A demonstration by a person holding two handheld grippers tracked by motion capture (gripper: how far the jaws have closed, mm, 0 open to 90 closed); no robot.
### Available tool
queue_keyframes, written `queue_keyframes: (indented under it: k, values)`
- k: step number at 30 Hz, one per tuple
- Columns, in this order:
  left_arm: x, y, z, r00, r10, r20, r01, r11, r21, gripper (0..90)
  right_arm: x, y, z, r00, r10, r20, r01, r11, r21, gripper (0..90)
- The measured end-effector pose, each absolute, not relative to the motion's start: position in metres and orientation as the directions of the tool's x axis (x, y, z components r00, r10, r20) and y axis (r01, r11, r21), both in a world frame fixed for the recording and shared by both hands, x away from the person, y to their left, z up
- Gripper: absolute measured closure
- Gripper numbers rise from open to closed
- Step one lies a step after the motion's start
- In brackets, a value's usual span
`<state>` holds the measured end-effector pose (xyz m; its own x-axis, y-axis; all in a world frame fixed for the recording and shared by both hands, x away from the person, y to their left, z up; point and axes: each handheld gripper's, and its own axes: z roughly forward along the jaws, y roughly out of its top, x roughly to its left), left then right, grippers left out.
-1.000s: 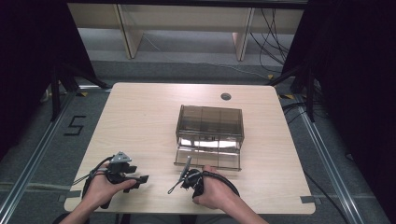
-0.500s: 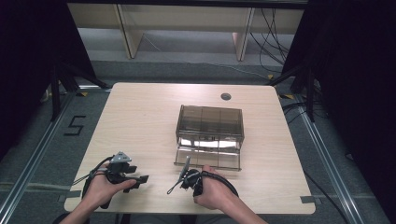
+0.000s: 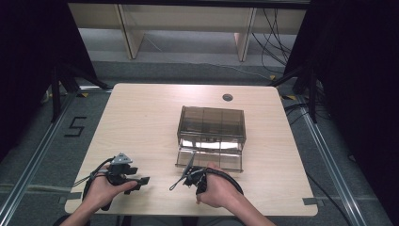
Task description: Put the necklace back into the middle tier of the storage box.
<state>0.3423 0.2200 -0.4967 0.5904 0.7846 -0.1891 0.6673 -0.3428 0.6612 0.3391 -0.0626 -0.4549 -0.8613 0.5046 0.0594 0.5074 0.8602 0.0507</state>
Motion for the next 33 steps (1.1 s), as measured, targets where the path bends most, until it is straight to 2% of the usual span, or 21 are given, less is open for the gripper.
queue_keyframes:
  k: [2,3,4,7,28,33]
  values:
    - [0.342,0.220,-0.496,0.590,0.785,-0.187,0.669,-0.345,0.659,31.5,0.341,-0.063,-0.454,-0.864,0.499,0.070,0.503,0.862,0.059,86.9]
    - [0.342,0.220,-0.497,0.591,0.785,-0.188,0.669,-0.346,0.658,31.5,0.340,-0.063,-0.451,-0.829,0.549,0.106,0.556,0.830,0.049,86.9]
    - [0.342,0.220,-0.497,0.591,0.785,-0.187,0.667,-0.345,0.660,31.5,0.344,-0.066,-0.453,-0.850,0.513,0.122,0.523,0.848,0.080,86.9]
    - [0.342,0.221,-0.496,0.597,0.779,-0.190,0.667,-0.352,0.657,31.5,0.343,-0.066,-0.448,-0.829,0.547,0.113,0.554,0.832,0.037,86.9]
    - [0.343,0.221,-0.497,0.592,0.782,-0.195,0.672,-0.345,0.656,31.5,0.356,-0.082,-0.425,-0.804,0.586,0.104,0.593,0.802,0.067,86.9]
    - [0.343,0.221,-0.497,0.586,0.786,-0.198,0.675,-0.338,0.656,31.5,0.356,-0.085,-0.421,-0.777,0.618,0.116,0.627,0.776,0.066,86.9]
